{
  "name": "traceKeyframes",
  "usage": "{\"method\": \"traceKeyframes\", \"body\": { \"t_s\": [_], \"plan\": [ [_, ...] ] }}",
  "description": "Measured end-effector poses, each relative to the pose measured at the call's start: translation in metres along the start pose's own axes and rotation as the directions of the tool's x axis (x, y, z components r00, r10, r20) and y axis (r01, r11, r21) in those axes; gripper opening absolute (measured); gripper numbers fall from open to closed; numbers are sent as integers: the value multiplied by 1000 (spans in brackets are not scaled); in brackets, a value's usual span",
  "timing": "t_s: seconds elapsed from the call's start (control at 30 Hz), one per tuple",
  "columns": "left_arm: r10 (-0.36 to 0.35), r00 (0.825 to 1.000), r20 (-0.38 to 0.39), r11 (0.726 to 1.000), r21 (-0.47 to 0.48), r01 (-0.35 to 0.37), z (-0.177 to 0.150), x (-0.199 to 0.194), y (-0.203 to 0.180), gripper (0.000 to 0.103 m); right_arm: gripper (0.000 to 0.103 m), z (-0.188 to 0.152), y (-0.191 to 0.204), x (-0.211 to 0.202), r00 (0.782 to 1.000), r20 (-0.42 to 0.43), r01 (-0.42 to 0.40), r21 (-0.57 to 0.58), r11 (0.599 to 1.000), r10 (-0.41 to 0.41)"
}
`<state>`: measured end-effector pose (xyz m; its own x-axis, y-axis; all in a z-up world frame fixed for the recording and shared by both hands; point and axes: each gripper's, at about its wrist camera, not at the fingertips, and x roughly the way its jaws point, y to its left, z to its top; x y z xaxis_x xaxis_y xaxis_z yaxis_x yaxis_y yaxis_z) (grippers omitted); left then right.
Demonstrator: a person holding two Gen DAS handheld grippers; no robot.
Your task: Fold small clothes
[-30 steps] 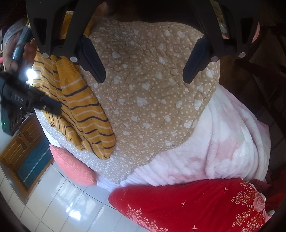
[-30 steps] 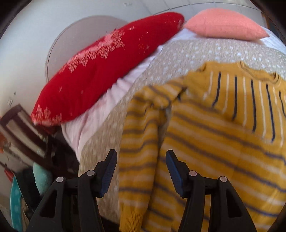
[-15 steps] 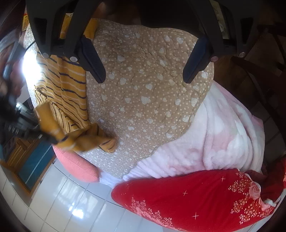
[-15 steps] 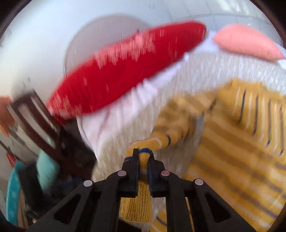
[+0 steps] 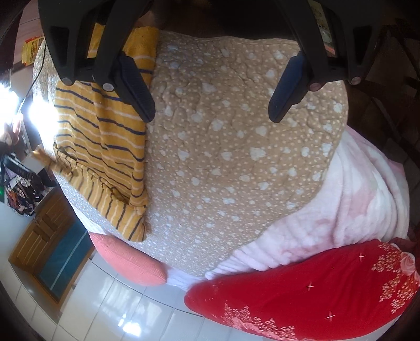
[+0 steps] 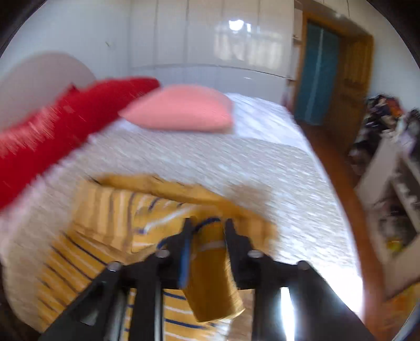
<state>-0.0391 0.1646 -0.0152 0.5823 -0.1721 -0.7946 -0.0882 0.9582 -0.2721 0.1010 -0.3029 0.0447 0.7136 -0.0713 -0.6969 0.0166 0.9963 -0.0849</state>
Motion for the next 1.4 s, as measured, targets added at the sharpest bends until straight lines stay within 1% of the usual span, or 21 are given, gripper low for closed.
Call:
{"method": "traceKeyframes", "body": {
  "t_s": [0.03, 0.1, 0.13, 0.27, 0.4, 0.47, 0.53, 0.6, 0.73, 0.83, 0.9, 0.97, 1.0, 1.03, 1.07, 1.13, 1.2, 1.23, 1.33, 1.37, 1.4],
  "plan": [
    [0, 1000, -12, 1000, 7, 0, 1, 4, -4, 87, 49, -7, -6, -1, 999, -1, -36, 20, 999, 36],
    [-8, 999, -33, 1000, 14, 9, 3, 12, -11, 87, 61, -16, -14, -4, 998, 8, -65, 60, 996, 64],
    [-14, 999, -42, 1000, 18, 15, 3, 16, -15, 87, 62, -19, -18, -4, 997, 14, -83, 82, 993, 82],
    [-28, 998, -56, 998, 49, 31, 3, 24, -33, 87, 62, -25, -26, 7, 982, 3, -187, 199, 962, 190],
    [-28, 995, -95, 996, 81, 35, -3, 36, -46, 87, 62, -35, -22, 35, 955, -2, -282, 306, 909, 297],
    [-31, 993, -110, 995, 89, 41, -5, 40, -50, 87, 62, -41, -17, 50, 946, -11, -300, 349, 888, 324],
    [-33, 993, -113, 994, 99, 44, -6, 41, -54, 87, 62, -48, -17, 68, 943, -44, -289, 393, 873, 331],
    [-37, 993, -111, 993, 107, 49, -5, 41, -57, 87, 62, -54, -19, 74, 935, -55, -297, 415, 860, 350],
    [-103, 985, -137, 983, 138, 122, 0, 52, -67, 87, 62, -69, -29, 39, 930, -1, -335, 411, 848, 368],
    [-173, 970, -174, 970, 143, 198, 5, 72, -76, 87, 66, -97, -40, 8, 925, 9, -345, 441, 829, 380],
    [-179, 966, -185, 963, 170, 211, 6, 82, -85, 87, 68, -118, -46, -8, 919, 0, -347, 469, 812, 393],
    [-184, 964, -190, 952, 211, 223, 4, 89, -97, 75, 68, -139, -52, -21, 916, -9, -345, 493, 799, 401],
    [-187, 963, -193, 948, 220, 228, 3, 91, -101, 42, 68, -149, -53, -26, 916, -13, -341, 501, 795, 401],
    [-185, 958, -221, 948, 216, 233, 3, 94, -103, 13, 68, -159, -53, -31, 916, -16, -338, 511, 790, 402],
    [-179, 956, -231, 952, 204, 227, 3, 96, -103, 13, 68, -168, -54, -34, 914, -15, -338, 521, 783, 405],
    [-176, 960, -216, 958, 184, 218, 7, 90, -98, 7, 68, -182, -53, -38, 910, -5, -345, 541, 767, 414],
    [-114, 979, -171, 975, 171, 143, 12, 79, -84, 7, 68, -190, -52, -39, 903, 7, -360, 556, 749, 429],
    [-94, 983, -158, 979, 163, 120, 14, 76, -78, 4, 68, -192, -50, -39, 900, 16, -369, 561, 741, 436],
    [48, 994, -102, 986, 165, -31, 19, 67, -57, 0, 68, -190, -45, -38, 896, 43, -388, 557, 734, 441],
    [59, 993, -101, 987, 155, -43, 19, 65, -50, 0, 68, -184, -43, -37, 897, 56, -394, 554, 733, 439],
    [40, 992, -116, 992, 123, -26, 19, 60, -40, 0, 68, -179, -42, -37, 893, 76, -408, 551, 728, 444]
  ]
}}
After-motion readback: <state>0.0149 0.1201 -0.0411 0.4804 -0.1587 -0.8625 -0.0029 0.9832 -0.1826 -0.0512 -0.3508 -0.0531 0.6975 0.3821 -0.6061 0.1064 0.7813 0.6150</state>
